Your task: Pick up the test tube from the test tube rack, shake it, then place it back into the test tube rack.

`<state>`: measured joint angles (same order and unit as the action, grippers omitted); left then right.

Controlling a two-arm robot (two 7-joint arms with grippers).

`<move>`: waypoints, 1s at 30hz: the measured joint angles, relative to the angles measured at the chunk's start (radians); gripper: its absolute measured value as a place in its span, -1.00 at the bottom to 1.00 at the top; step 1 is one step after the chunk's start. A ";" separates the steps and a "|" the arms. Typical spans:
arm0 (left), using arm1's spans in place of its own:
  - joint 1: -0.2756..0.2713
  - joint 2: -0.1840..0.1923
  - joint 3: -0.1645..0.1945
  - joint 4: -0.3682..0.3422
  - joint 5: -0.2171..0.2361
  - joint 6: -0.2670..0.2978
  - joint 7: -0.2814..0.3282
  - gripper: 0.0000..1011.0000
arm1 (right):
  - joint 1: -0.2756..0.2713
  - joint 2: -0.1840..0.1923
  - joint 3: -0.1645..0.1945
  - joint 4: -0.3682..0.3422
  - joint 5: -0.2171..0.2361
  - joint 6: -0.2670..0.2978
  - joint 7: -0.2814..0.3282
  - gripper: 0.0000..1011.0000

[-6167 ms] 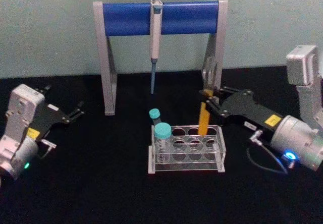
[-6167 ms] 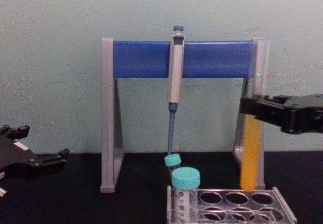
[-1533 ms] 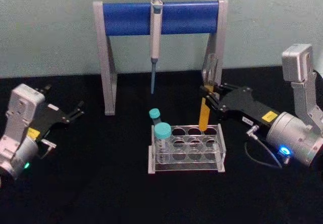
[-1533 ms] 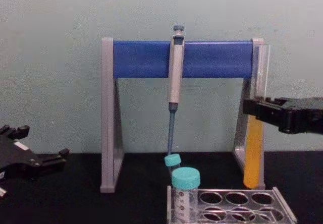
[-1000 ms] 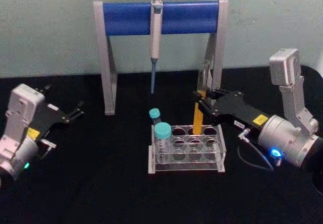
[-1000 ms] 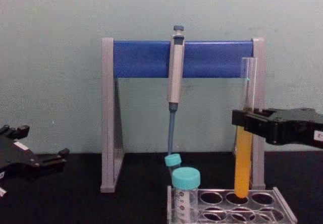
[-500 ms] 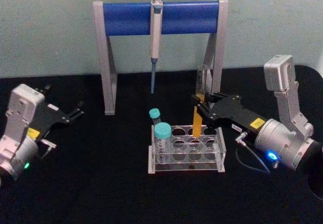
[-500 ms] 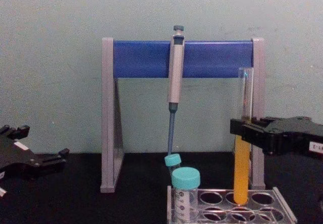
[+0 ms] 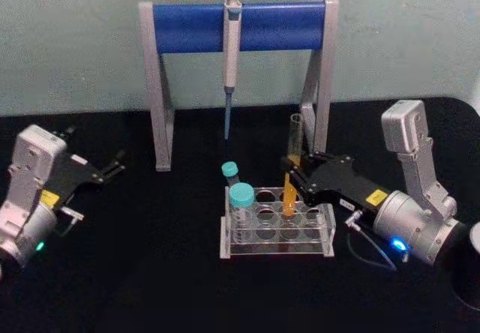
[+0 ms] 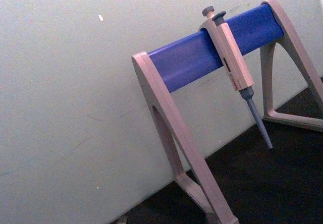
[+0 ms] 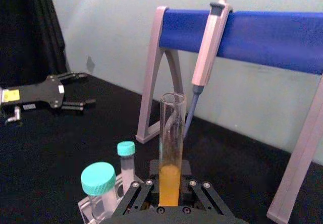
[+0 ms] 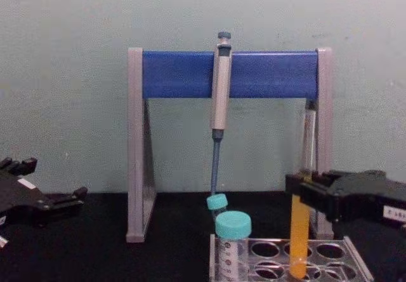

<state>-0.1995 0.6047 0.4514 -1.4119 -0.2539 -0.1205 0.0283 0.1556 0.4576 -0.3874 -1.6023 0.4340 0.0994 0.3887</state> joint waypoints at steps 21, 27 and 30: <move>0.000 0.000 0.000 0.000 0.000 0.000 0.000 0.98 | -0.006 -0.020 -0.007 0.040 -0.049 0.016 -0.003 -0.55; 0.000 0.000 0.000 0.000 0.000 0.000 0.000 0.98 | -0.008 -0.025 -0.005 0.045 -0.055 0.021 -0.003 -0.55; 0.000 0.000 0.000 0.000 0.000 0.000 0.000 0.98 | -0.008 -0.028 -0.004 0.045 -0.058 0.022 -0.003 -0.55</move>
<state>-0.1995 0.6047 0.4514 -1.4120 -0.2539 -0.1205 0.0283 0.1477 0.4300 -0.3915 -1.5571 0.3761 0.1212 0.3859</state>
